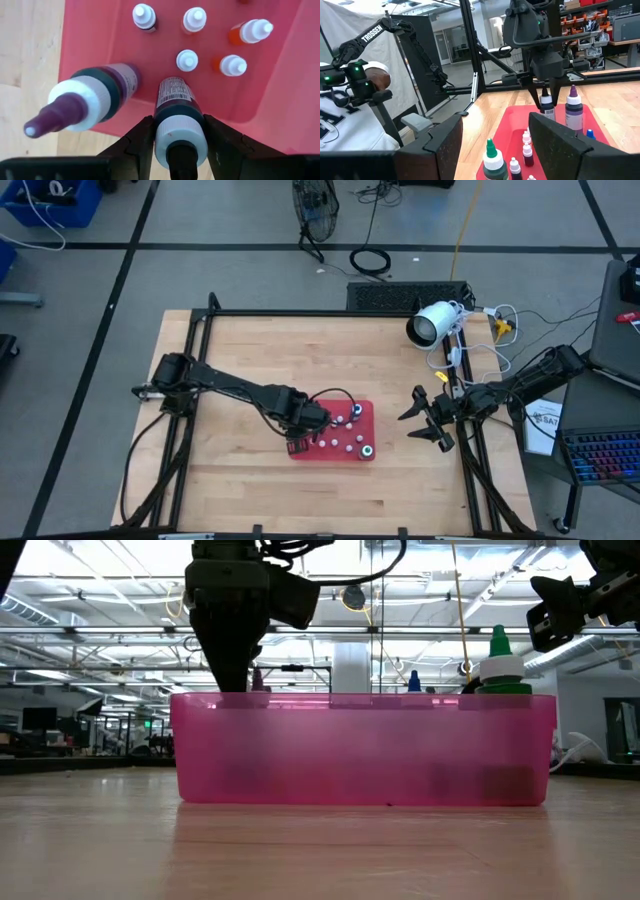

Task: Pick & Place food coloring
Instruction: Put the large black food coloring bottle into the pink bin, then return to Home Position

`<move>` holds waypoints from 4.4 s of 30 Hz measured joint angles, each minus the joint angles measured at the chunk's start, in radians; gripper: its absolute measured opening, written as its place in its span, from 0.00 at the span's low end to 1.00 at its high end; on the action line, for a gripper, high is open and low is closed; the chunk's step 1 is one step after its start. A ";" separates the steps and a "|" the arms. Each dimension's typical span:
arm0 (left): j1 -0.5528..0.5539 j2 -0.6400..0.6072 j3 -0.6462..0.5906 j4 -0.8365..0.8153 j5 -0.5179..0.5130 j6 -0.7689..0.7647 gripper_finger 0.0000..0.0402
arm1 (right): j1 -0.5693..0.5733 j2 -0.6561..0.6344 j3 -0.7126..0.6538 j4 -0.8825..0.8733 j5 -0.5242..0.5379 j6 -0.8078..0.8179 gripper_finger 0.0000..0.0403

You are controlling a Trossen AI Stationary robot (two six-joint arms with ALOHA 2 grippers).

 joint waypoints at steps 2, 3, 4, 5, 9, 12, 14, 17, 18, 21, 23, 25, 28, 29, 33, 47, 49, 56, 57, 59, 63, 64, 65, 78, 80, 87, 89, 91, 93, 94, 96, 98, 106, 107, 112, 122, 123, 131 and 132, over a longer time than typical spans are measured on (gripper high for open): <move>0.002 -0.001 -0.007 0.018 0.005 0.000 0.37 | 0.000 0.000 0.000 0.000 0.000 0.000 0.53; 0.003 -0.002 -0.010 0.022 0.005 0.000 0.37 | 0.000 0.000 0.000 0.000 0.000 0.000 0.53; 0.004 -0.002 -0.011 0.024 0.005 0.000 0.37 | 0.000 0.000 0.000 0.000 0.000 0.000 0.54; 0.005 -0.002 -0.011 0.024 0.006 0.000 0.37 | 0.000 0.000 0.000 0.000 0.000 0.000 0.54; 0.006 -0.002 -0.011 0.025 0.009 -0.003 0.40 | 0.000 0.000 0.000 0.000 0.000 0.000 0.54; 0.006 -0.002 -0.011 0.024 0.009 -0.022 0.46 | 0.000 0.000 0.000 0.000 0.000 0.000 0.53; 0.006 -0.001 -0.013 0.023 0.013 -0.025 0.51 | 0.000 0.000 0.000 0.000 0.000 0.000 0.53; 0.010 -0.001 -0.013 0.022 0.013 -0.027 0.56 | 0.000 0.000 0.000 0.000 0.000 0.000 0.54; 0.010 -0.001 -0.009 0.018 0.013 -0.027 0.58 | 0.000 0.000 0.000 0.000 0.000 0.000 0.54; 0.016 -0.001 0.013 0.016 0.016 -0.015 0.61 | 0.000 0.000 0.000 0.000 0.000 0.000 0.54; 0.024 -0.001 0.036 0.009 0.039 -0.011 0.62 | 0.000 0.000 0.000 0.000 0.000 0.000 0.53; 0.033 -0.010 0.070 -0.020 0.056 -0.011 0.64 | 0.000 0.000 0.000 0.000 0.000 0.000 0.54; 0.033 -0.064 0.124 -0.047 -0.019 0.032 0.65 | 0.000 0.000 0.000 0.000 0.000 0.000 0.54; 0.023 -0.095 0.133 -0.045 -0.089 0.060 0.66 | 0.000 0.000 0.000 0.000 0.000 0.000 0.54; -0.053 -0.285 0.113 -0.036 -0.457 0.117 0.65 | 0.000 0.000 0.000 0.000 0.000 0.000 0.53; -0.183 -1.068 -0.568 0.039 -1.145 -0.333 0.66 | 0.000 0.000 0.000 0.000 0.000 0.000 0.54; -0.155 -1.145 -0.666 0.146 -1.122 -0.286 0.66 | 0.000 0.000 0.000 0.000 0.000 0.000 0.54; 0.023 -1.333 -0.934 0.598 -0.836 0.106 0.63 | 0.000 0.000 0.000 0.000 0.000 0.000 0.54; 0.060 -1.364 -0.966 0.641 -0.798 0.145 0.63 | 0.000 0.000 0.000 0.000 0.000 0.000 0.54; 0.129 -1.430 -1.020 0.703 -0.710 0.197 0.63 | 0.000 0.000 0.000 0.000 0.000 0.000 0.54; 0.232 -1.571 -1.105 0.783 -0.508 0.279 0.64 | 0.000 0.000 0.000 0.000 0.000 0.000 0.53; 0.250 -1.608 -1.120 0.790 -0.466 0.292 0.64 | 0.000 0.000 0.000 0.000 0.000 0.000 0.53; 0.262 -1.640 -1.133 0.798 -0.432 0.307 0.65 | 0.000 0.000 0.000 0.000 0.000 0.000 0.53; 0.286 -1.908 -1.275 0.902 -0.294 0.323 0.63 | 0.000 0.000 0.000 0.000 0.000 0.000 0.54; 0.286 -1.906 -1.291 0.932 -0.264 0.320 0.63 | 0.000 0.000 0.000 -0.001 0.000 0.000 0.54; 0.286 -1.909 -1.356 1.025 -0.223 0.319 0.66 | 0.000 0.000 0.000 0.000 0.000 0.000 0.54; 0.286 -1.908 -1.382 1.020 -0.227 0.319 0.66 | 0.000 0.000 0.000 0.000 0.000 0.000 0.54; 0.286 -1.909 -1.410 1.043 -0.227 0.314 0.65 | 0.000 0.000 0.000 0.000 0.000 0.000 0.54; 0.286 -1.909 -1.445 1.079 -0.224 0.313 0.64 | 0.000 0.000 0.000 0.000 0.000 0.000 0.54; 0.286 -1.909 -1.465 1.090 -0.219 0.313 0.64 | 0.000 0.000 0.000 0.000 0.000 0.000 0.53; 0.286 -1.908 -1.490 1.118 -0.213 0.311 0.63 | 0.000 0.000 0.000 0.000 0.000 0.000 0.53; 0.288 -1.900 -1.491 1.122 -0.202 0.315 0.62 | 0.000 0.000 0.000 0.000 0.000 0.000 0.54; 0.313 -1.826 -1.490 1.107 -0.151 0.337 0.64 | 0.000 0.000 0.000 0.000 0.000 0.000 0.53; 0.319 -1.805 -1.491 1.107 -0.152 0.337 0.65 | 0.000 0.000 0.000 0.000 0.000 0.000 0.54; 0.331 -1.681 -1.491 1.104 -0.153 0.335 0.66 | 0.000 0.000 0.000 0.000 0.000 0.000 0.54; 0.333 -1.596 -1.494 1.314 0.075 0.366 0.62 | 0.000 0.000 0.000 0.000 0.000 0.000 0.54; 0.337 -1.597 -1.493 1.317 0.098 0.372 0.62 | 0.000 0.000 0.000 0.000 0.000 0.000 0.54; 0.398 -1.648 -1.494 1.292 0.110 0.359 0.66 | 0.000 0.000 0.000 0.000 0.000 0.000 0.54; 0.402 -1.664 -1.494 1.285 0.112 0.355 0.67 | 0.000 0.000 0.000 0.000 0.000 0.000 0.54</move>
